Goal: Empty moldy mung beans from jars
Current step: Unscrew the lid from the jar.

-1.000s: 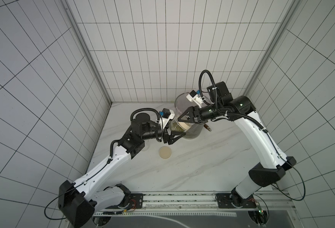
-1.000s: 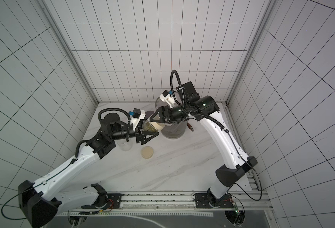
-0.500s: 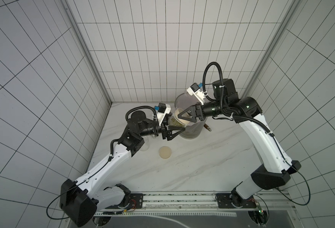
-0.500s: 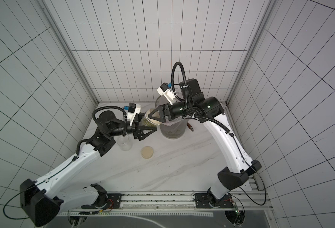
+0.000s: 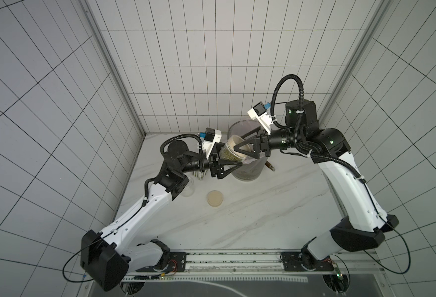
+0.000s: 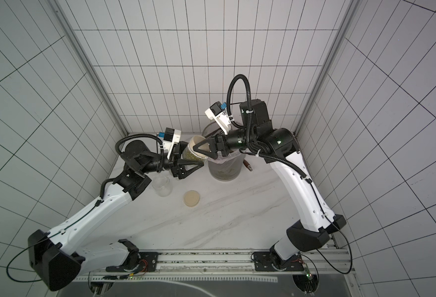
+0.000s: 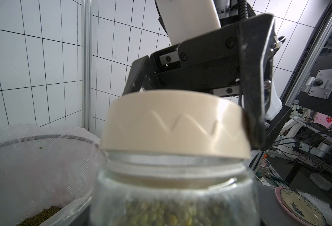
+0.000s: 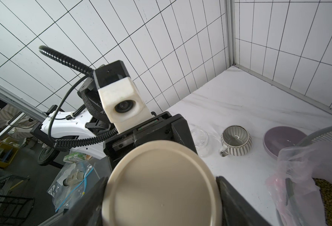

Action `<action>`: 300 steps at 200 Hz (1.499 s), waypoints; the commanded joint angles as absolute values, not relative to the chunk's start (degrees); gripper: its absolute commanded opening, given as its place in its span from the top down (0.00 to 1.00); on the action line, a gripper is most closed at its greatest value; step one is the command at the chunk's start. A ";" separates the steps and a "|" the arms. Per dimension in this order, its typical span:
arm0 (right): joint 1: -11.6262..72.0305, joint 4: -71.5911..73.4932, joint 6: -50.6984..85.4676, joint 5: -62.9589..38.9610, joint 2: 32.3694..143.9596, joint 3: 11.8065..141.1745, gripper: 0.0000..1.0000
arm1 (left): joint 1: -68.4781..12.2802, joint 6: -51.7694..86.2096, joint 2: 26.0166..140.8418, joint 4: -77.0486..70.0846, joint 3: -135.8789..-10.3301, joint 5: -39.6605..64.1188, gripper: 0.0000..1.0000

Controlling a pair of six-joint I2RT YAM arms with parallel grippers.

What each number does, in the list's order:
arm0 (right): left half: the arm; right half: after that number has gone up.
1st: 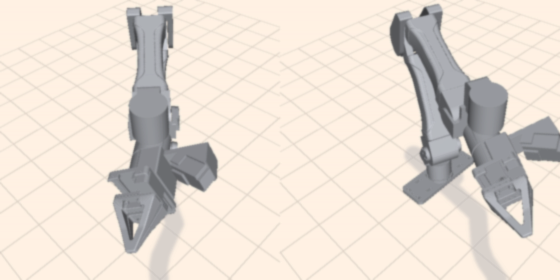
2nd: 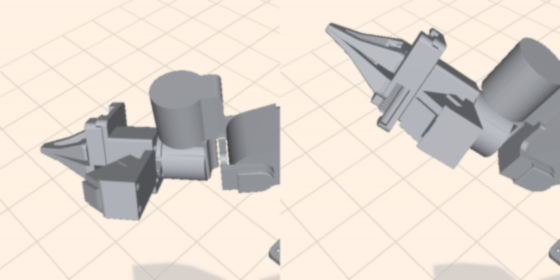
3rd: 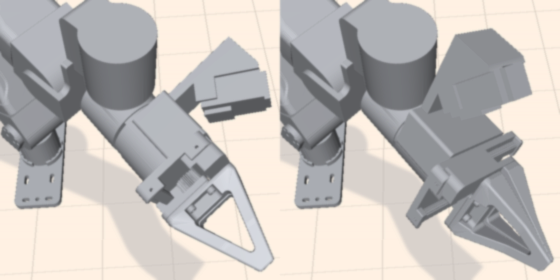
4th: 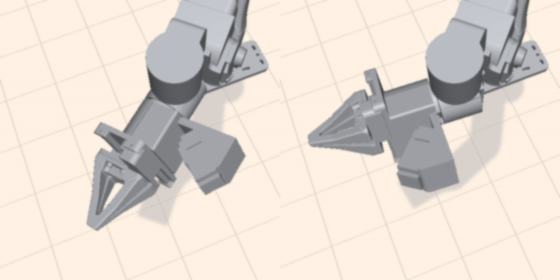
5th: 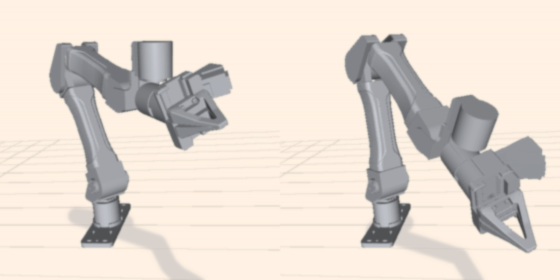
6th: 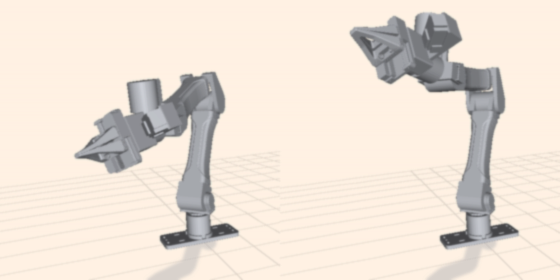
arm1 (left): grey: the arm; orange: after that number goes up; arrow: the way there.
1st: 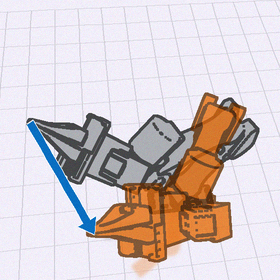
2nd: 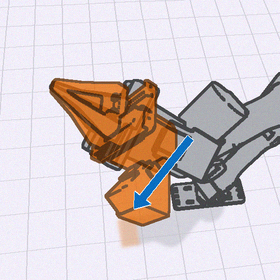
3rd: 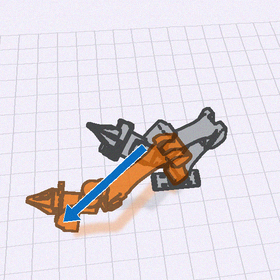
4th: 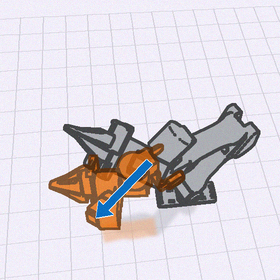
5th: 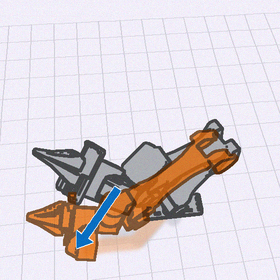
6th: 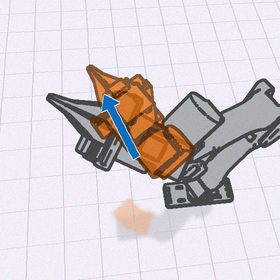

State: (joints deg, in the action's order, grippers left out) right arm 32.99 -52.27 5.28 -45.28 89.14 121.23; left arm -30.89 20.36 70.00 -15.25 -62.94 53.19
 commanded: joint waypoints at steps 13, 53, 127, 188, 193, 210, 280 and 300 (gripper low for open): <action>32.78 -48.85 5.04 -42.16 87.98 121.31 0.02 | -31.11 21.81 69.80 -18.87 -66.19 55.97 0.78; 32.75 -48.50 13.76 -43.39 87.94 122.06 0.00 | -31.12 21.00 69.56 -18.75 -65.75 55.39 0.78; 31.39 -62.13 27.69 -40.23 93.36 133.90 0.00 | -31.12 16.14 69.65 -15.59 -65.27 54.76 0.78; 25.23 -69.21 40.48 -42.48 94.87 135.09 0.00 | -31.11 8.64 69.56 -10.21 -65.54 54.36 0.78; 24.99 -69.67 41.47 -43.33 94.99 135.38 0.00 | -31.11 7.50 69.61 -9.19 -65.71 54.25 0.78; 24.93 -70.03 44.73 -48.03 95.66 135.44 0.00 | -31.11 3.20 69.76 -5.78 -66.23 53.90 0.78; 27.60 -77.13 45.09 -54.75 97.01 130.61 0.00 | -31.22 -4.70 70.33 -3.04 -65.40 52.59 0.78; 28.51 -77.11 44.42 -55.11 96.66 127.83 0.00 | -31.29 -6.35 70.31 -1.49 -65.39 52.39 0.78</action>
